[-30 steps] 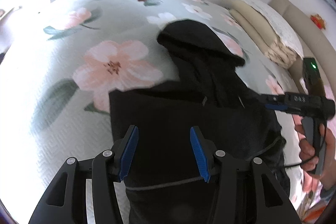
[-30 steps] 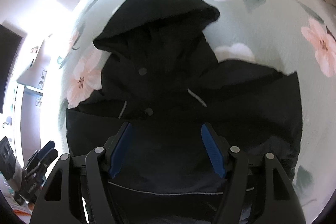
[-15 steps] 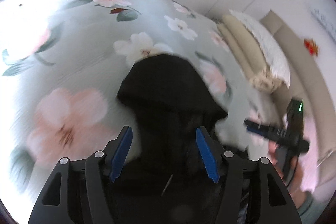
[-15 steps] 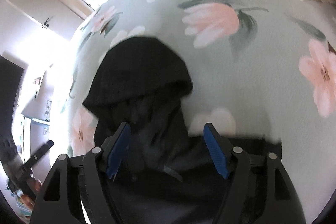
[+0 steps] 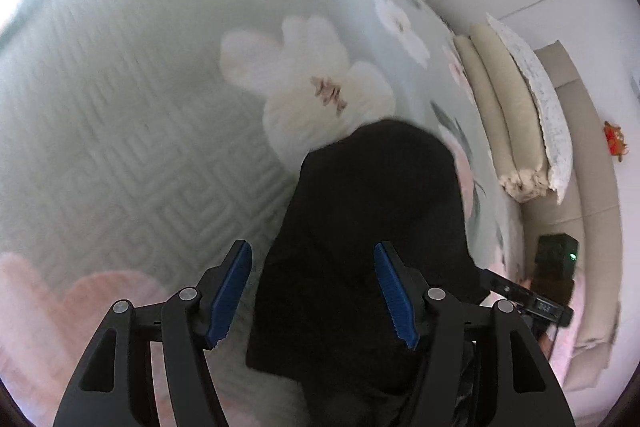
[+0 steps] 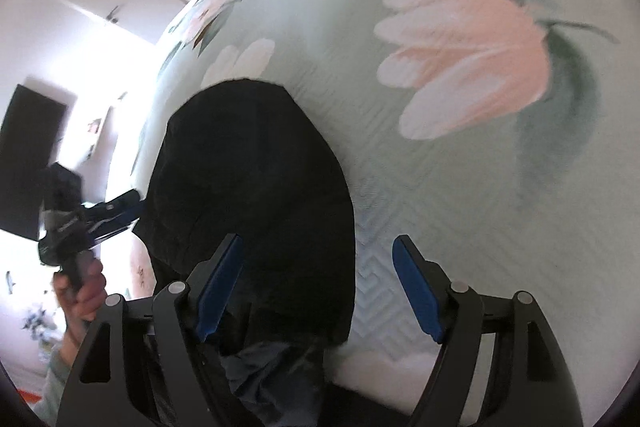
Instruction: Fold large clothes
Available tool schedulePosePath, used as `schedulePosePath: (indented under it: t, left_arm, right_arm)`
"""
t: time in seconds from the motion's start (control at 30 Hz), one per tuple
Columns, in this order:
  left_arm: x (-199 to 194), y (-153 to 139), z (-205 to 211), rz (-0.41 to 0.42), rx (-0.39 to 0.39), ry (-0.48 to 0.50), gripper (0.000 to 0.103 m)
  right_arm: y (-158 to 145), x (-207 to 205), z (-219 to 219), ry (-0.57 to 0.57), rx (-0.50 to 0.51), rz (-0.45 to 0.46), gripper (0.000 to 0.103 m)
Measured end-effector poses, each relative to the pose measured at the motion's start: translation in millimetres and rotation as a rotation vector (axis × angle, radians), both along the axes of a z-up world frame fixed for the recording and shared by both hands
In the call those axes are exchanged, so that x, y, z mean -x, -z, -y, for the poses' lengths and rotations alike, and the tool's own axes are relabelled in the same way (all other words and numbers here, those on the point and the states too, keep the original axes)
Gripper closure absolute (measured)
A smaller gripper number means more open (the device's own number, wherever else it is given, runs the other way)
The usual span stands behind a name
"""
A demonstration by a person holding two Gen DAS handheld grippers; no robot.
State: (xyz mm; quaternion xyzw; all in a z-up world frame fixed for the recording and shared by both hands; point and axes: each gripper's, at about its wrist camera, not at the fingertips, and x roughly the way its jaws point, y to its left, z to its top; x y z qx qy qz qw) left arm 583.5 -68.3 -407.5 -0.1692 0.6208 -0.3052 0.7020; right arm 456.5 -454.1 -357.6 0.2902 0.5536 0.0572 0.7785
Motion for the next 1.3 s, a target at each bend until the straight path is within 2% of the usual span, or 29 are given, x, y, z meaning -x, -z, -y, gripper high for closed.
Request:
schedulePosePath:
  t: [0.07, 0.13, 0.2, 0.23, 0.27, 0.3, 0.33, 0.43, 0.47, 0.53, 0.67, 0.83, 0.93, 1.0, 1.03, 1.07, 1.13, 1.2, 1.3]
  left_arm:
    - [0.3, 14.1, 2.2, -0.038, 0.036, 0.009, 0.038]
    - [2.2, 15.1, 2.4, -0.019, 0.057, -0.001, 0.038]
    - [5.6, 13.4, 2.4, -0.007, 0.092, -0.026, 0.041]
    - [8.2, 13.0, 3.8, 0.000, 0.088, -0.028, 0.064]
    - [14.1, 9.8, 8.5, 0.037, 0.046, -0.015, 0.078]
    - [20.4, 3.6, 12.0, 0.081, 0.027, 0.002, 0.082]
    - [25.1, -3.3, 14.6, 0.122, 0.011, 0.015, 0.088]
    - [48.7, -40.9, 16.5, 0.243, -0.005, 0.067, 0.091]
    - [63.3, -62.7, 13.4, 0.304, 0.005, 0.083, 0.091]
    - [83.2, -90.7, 5.0, 0.360, 0.038, 0.096, 0.091]
    - [151.2, -154.4, -24.6, 0.492, 0.075, 0.139, 0.091]
    - [244.0, -201.9, -66.4, 0.603, 0.091, 0.214, 0.091]
    - [302.6, -208.2, -93.3, 0.608, 0.082, 0.248, 0.090]
    - [341.9, -199.2, -106.6, 0.603, 0.027, 0.274, 0.088]
    - [354.9, -192.2, -110.5, 0.590, -0.003, 0.281, 0.086]
    - [371.6, -179.3, -117.9, 0.559, -0.054, 0.291, 0.084]
    - [393.6, -152.5, -134.1, 0.482, -0.133, 0.283, 0.084]
    - [408.9, -125.8, -158.1, 0.393, -0.183, 0.237, 0.084]
    - [417.6, -118.9, -188.7, 0.348, -0.206, 0.154, 0.087]
  right_arm:
    - [16.1, -10.2, -5.2, -0.043, -0.054, -0.024, 0.024]
    - [28.4, -18.0, -16.2, -0.100, -0.092, -0.028, 0.030]
    - [30.7, -22.8, -27.5, -0.133, -0.071, -0.014, 0.032]
    - [29.1, -24.5, -30.6, -0.136, -0.062, -0.004, 0.043]
    - [27.4, -26.1, -33.8, -0.138, -0.057, 0.001, 0.050]
    - [25.4, -26.9, -36.9, -0.135, -0.042, -0.001, 0.064]
    - [21.2, -26.5, -39.5, -0.136, -0.029, 0.010, 0.070]
    - [-8.4, -15.5, -52.1, -0.173, 0.074, 0.081, 0.082]
    - [-21.7, -8.1, -56.8, -0.181, 0.099, 0.107, 0.083]
    - [-59.4, 16.2, -66.8, -0.190, 0.151, 0.186, 0.087]
    - [-124.0, 78.6, -95.2, -0.211, 0.245, 0.315, 0.087]
    - [-177.6, 166.1, -142.0, -0.251, 0.382, 0.434, 0.087]
    - [-189.4, 234.3, -166.6, -0.252, 0.463, 0.475, 0.087]
    - [-185.1, 272.8, -179.4, -0.250, 0.520, 0.472, 0.087]
    - [-181.2, 287.4, -184.5, -0.251, 0.537, 0.458, 0.084]
    - [-173.9, 305.9, -187.0, -0.250, 0.541, 0.412, 0.081]
    - [-158.4, 331.0, -181.9, -0.226, 0.553, 0.328, 0.067]
    - [-146.5, 352.3, -169.3, -0.199, 0.547, 0.247, 0.067]
    - [-139.1, 372.9, -156.8, -0.185, 0.548, 0.161, 0.067]
